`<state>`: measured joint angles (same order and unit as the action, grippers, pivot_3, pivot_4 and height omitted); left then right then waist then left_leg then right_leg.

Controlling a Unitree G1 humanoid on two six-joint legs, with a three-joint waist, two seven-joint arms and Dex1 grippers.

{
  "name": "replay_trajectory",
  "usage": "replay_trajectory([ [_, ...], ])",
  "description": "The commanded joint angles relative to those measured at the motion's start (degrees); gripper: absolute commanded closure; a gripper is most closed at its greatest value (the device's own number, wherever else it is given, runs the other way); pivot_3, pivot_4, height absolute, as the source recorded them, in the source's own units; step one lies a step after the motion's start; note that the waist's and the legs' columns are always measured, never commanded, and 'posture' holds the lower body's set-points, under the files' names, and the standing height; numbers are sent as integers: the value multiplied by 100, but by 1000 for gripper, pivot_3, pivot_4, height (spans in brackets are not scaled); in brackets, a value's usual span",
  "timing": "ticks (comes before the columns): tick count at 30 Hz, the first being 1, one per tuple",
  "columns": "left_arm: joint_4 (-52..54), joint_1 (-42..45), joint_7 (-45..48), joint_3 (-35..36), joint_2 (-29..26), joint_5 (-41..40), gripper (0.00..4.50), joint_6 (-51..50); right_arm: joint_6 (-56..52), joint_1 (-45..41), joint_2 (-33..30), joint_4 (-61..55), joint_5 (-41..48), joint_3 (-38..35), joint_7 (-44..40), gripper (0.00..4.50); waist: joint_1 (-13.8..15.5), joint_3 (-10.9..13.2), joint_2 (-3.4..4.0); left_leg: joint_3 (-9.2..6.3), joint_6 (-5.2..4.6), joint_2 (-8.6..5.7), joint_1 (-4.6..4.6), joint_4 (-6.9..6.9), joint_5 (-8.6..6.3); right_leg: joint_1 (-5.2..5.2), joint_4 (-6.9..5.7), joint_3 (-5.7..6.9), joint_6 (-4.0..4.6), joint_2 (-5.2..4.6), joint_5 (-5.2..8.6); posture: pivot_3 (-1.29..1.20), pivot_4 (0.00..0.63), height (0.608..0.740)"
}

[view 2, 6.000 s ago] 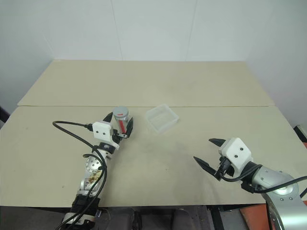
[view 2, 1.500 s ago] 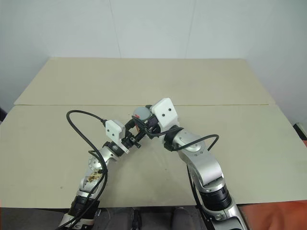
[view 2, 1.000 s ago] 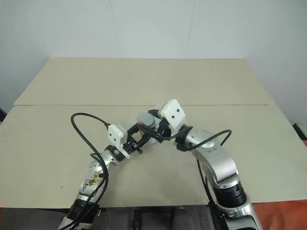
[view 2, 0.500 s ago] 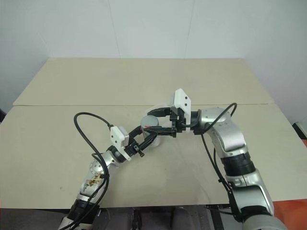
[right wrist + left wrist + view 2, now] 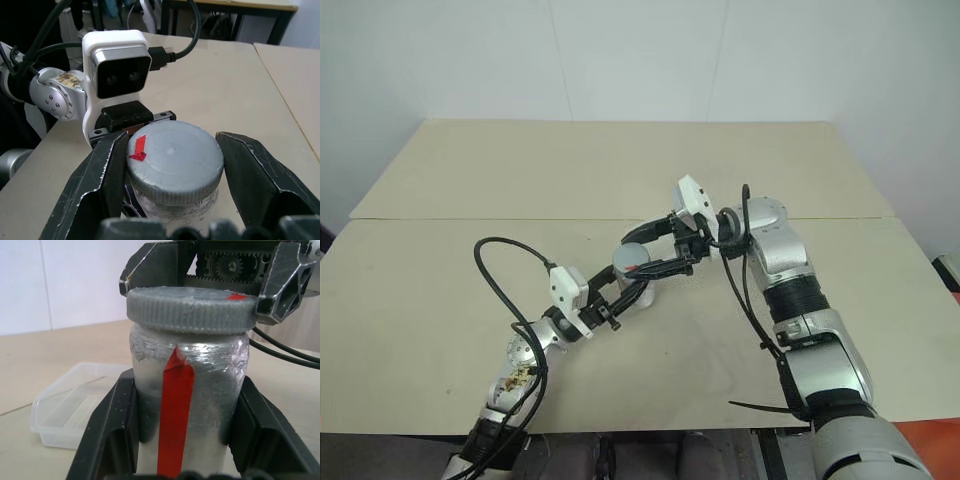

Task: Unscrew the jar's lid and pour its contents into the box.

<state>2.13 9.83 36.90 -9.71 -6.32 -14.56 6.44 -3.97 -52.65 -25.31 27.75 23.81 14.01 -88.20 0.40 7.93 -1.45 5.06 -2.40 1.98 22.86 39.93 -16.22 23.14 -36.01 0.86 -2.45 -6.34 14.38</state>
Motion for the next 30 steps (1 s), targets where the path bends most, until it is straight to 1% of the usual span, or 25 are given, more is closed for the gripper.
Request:
replay_trajectory([
  [1, 220, 154, -79, 21, 84, -54, 2567, 119, 414, 28, 126, 1, 135, 384, -430, 1734, -2, 0, 1, 0, 0, 1, 0, 0, 0, 0, 0, 0, 0, -1, 0, 0, 150, 740],
  [4, 219, 145, -88, 18, 91, -55, 2567, 96, 604, 70, 281, 162, -99, 113, -328, 1734, -5, 0, 1, 0, 1, 2, -1, 0, 1, 0, -2, 0, 0, -1, 0, 0, 150, 740],
  [6, 176, 147, -99, 34, 106, -44, 2567, 110, 601, 113, 221, 89, -129, 13, -344, 1021, -5, 1, 3, 0, 3, 2, -1, 0, 2, 1, -5, -1, 1, -1, 0, 0, 150, 740],
  [7, 168, 145, -111, 37, 115, -37, 2567, 113, 535, 153, 174, -2, -76, -67, -372, 850, -5, 1, 2, 0, 3, 4, -1, 0, 2, 2, -6, -1, 1, -1, 0, 0, 150, 740],
  [8, 163, 144, -120, 39, 121, -33, 2567, 115, 482, 181, 147, -66, -40, -124, -390, 510, -4, 1, 2, 0, 3, 6, -2, -1, 2, 1, -5, 0, 1, -1, -1, 0, 150, 740],
  [9, 157, 142, -132, 42, 133, -28, 2567, 115, 375, 266, 85, -236, 42, -249, -284, 200, 11, 1, 2, 0, 3, 7, -1, -1, 2, 1, -4, 0, 1, -2, 0, 0, 150, 740],
  [10, 136, 147, -140, 52, 141, -20, 2567, 124, 322, 383, 39, -446, 93, -401, -46, 18, 21, 2, 3, 0, 3, 6, 0, 0, 2, 1, -4, 2, 0, -5, -1, 0, 150, 740],
  [14, 96, 137, -220, 62, 175, 43, 2567, 156, -116, 936, -237, -1526, 210, -841, 713, 18, 45, 2, 4, 0, 3, 2, 6, 1, 2, 2, -3, 5, -4, -15, -3, 0, 150, 740],
  [18, 69, 128, -307, 59, 200, 130, 2567, 199, -845, 1786, -332, -3233, 244, -1199, 2045, 18, 32, 2, 4, -2, 1, 4, 7, -1, 1, 4, 1, 6, -5, -17, -4, 0, 150, 740],
  [19, 70, 127, -330, 60, 202, 135, 2567, 203, -931, 2013, -286, -3623, 194, -1251, 2396, 18, 17, 2, 4, -2, 2, 5, 7, -4, 1, 5, 1, 5, -5, -17, -4, 0, 150, 740],
  [21, 43, 137, -361, 60, 204, 149, 2567, 215, -1239, 2497, -32, -4423, -89, -1326, 3468, 18, 6, 2, 4, 0, 2, 7, 3, -6, 1, 7, -3, 1, -5, -16, -4, 0, 150, 740],
  [22, 33, 142, -371, 56, 206, 153, 2567, 218, -1432, 2689, 58, -4741, -136, -1350, 3855, 18, 3, 2, 4, 0, 3, 7, 1, -6, 2, 6, -5, 1, -5, -15, -4, 0, 150, 740],
  [26, -23, 186, -409, 43, 189, 200, 2567, 229, -1969, 3310, 336, -5810, -240, -1250, 4852, 18, 23, 2, 4, -1, 2, 2, 1, -3, 5, 5, -8, -2, -5, -16, -4, 0, 150, 740],
  [30, -129, 278, -475, 66, 178, 291, 2567, 258, -2526, 3508, 694, -6506, -515, -981, 5849, 18, 25, 2, 4, -3, 0, -1, 2, -3, 5, 4, -6, -1, -6, -14, -5, 0, 150, 740],
])
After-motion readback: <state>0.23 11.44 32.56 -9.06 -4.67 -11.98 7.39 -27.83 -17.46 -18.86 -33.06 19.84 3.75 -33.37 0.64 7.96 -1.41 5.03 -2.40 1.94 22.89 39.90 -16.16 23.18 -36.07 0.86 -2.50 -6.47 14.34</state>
